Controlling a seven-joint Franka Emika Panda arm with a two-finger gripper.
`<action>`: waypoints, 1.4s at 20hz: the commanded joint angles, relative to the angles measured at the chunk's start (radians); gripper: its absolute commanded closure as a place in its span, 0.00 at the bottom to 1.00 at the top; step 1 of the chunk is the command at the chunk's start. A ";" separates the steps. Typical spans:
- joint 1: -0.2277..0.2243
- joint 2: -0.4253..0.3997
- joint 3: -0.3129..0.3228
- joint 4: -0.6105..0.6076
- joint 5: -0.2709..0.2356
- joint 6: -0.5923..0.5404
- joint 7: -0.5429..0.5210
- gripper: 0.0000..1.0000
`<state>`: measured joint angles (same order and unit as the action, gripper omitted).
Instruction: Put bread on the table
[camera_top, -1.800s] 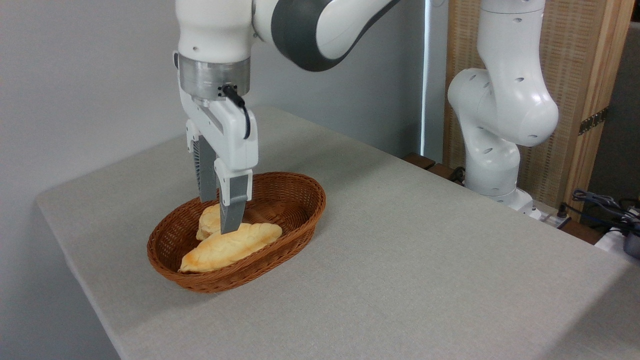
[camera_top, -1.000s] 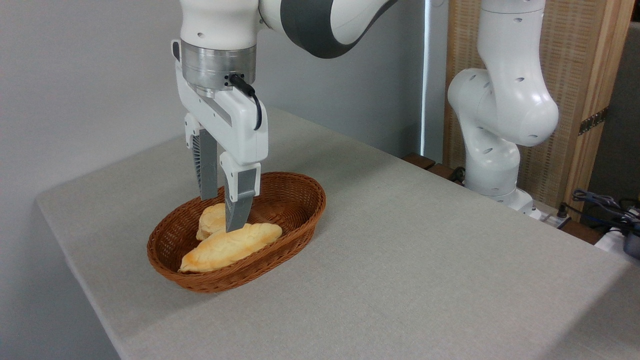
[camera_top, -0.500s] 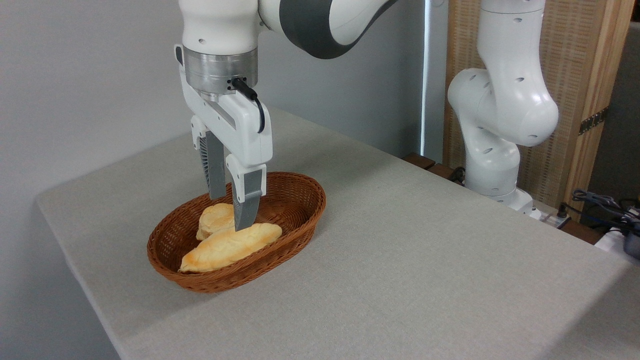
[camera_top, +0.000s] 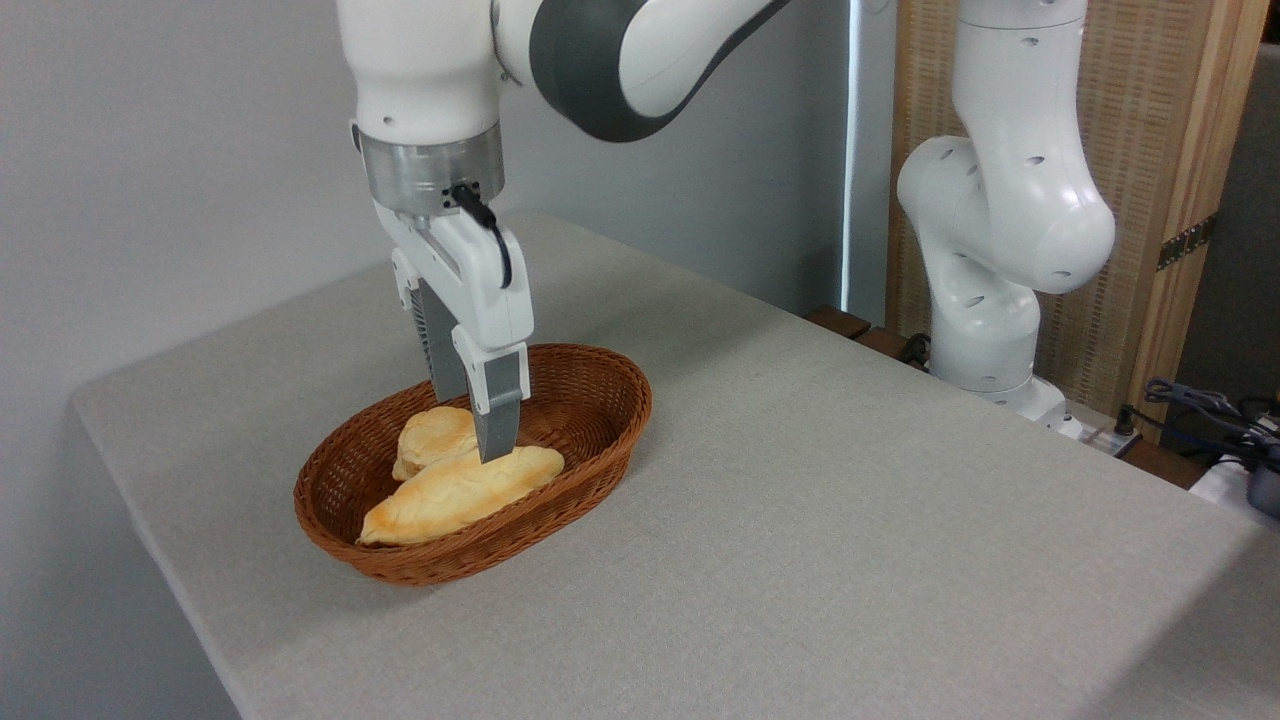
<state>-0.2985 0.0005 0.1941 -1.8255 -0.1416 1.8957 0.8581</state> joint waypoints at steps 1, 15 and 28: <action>-0.030 0.009 0.004 -0.011 -0.003 -0.017 -0.016 0.00; -0.048 0.142 -0.027 -0.009 -0.003 0.000 -0.005 0.00; -0.048 0.177 -0.056 -0.009 -0.001 0.005 -0.002 0.50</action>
<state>-0.3445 0.1718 0.1463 -1.8407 -0.1416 1.8977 0.8581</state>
